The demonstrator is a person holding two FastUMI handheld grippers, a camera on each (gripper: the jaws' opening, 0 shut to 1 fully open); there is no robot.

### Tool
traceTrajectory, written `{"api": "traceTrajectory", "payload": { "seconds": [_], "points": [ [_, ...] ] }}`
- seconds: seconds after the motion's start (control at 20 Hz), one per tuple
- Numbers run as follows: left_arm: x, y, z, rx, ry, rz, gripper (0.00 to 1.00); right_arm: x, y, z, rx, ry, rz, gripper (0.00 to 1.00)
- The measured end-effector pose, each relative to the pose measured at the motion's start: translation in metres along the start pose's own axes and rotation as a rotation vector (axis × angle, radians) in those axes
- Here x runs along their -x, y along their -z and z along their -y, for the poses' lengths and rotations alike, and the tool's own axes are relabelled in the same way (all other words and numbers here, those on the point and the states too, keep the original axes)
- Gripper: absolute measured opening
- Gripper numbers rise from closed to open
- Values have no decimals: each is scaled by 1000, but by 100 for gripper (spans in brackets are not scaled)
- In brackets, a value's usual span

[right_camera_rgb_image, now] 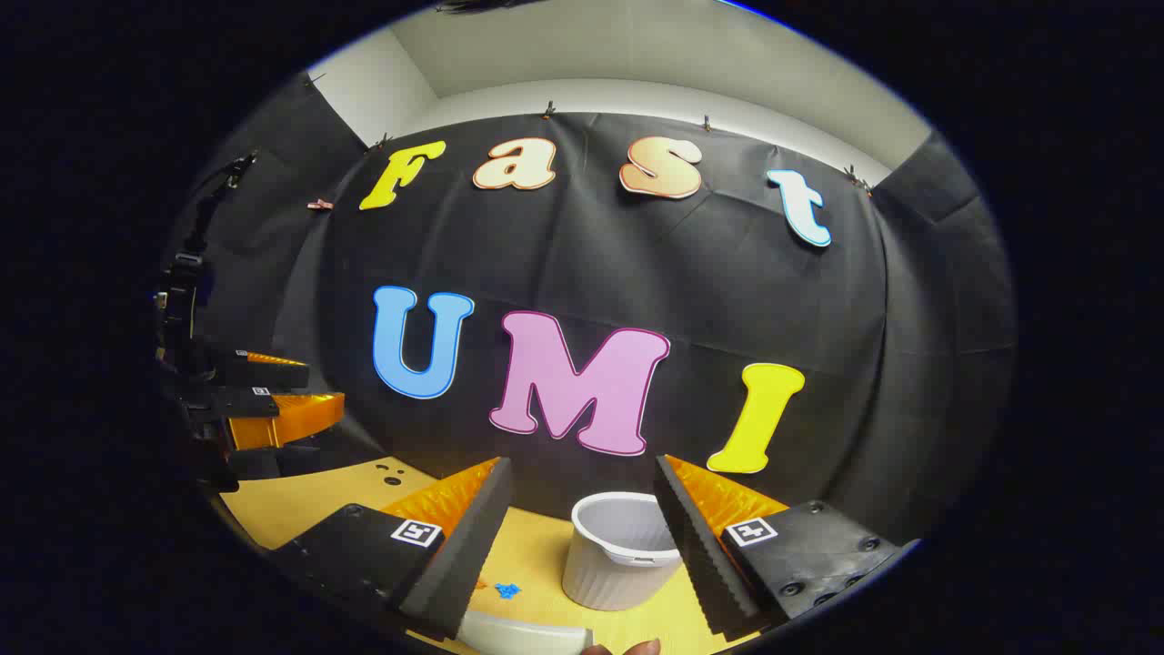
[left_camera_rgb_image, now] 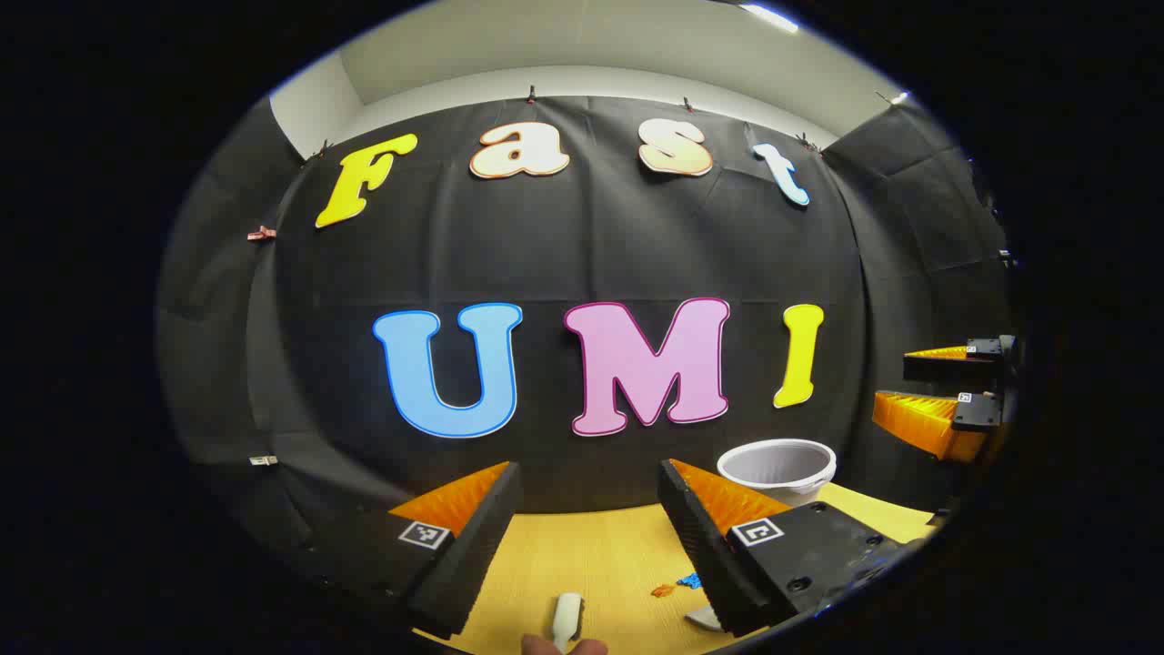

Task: Pick up the small broom and dustpan from the desktop, sweep the trash into the dustpan with the broom, and then empty the trash into the garbage bin.

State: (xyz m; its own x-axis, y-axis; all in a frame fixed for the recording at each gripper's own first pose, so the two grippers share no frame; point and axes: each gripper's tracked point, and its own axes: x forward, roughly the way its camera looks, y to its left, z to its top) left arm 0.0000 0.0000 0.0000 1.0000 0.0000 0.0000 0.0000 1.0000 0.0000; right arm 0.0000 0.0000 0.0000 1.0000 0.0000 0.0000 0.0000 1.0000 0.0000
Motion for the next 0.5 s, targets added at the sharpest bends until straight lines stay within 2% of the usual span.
{"api": "traceTrajectory", "payload": {
  "seconds": [0.25, 0.5],
  "points": [
    [6, 5, -6, -30, -10, -13, 96, 5, 3, -3, -3, 1, -13, 97],
    [9, 13, -11, -8, -10, -34, 96, 7, 5, -8, -19, 0, -26, 97]
  ]
}}
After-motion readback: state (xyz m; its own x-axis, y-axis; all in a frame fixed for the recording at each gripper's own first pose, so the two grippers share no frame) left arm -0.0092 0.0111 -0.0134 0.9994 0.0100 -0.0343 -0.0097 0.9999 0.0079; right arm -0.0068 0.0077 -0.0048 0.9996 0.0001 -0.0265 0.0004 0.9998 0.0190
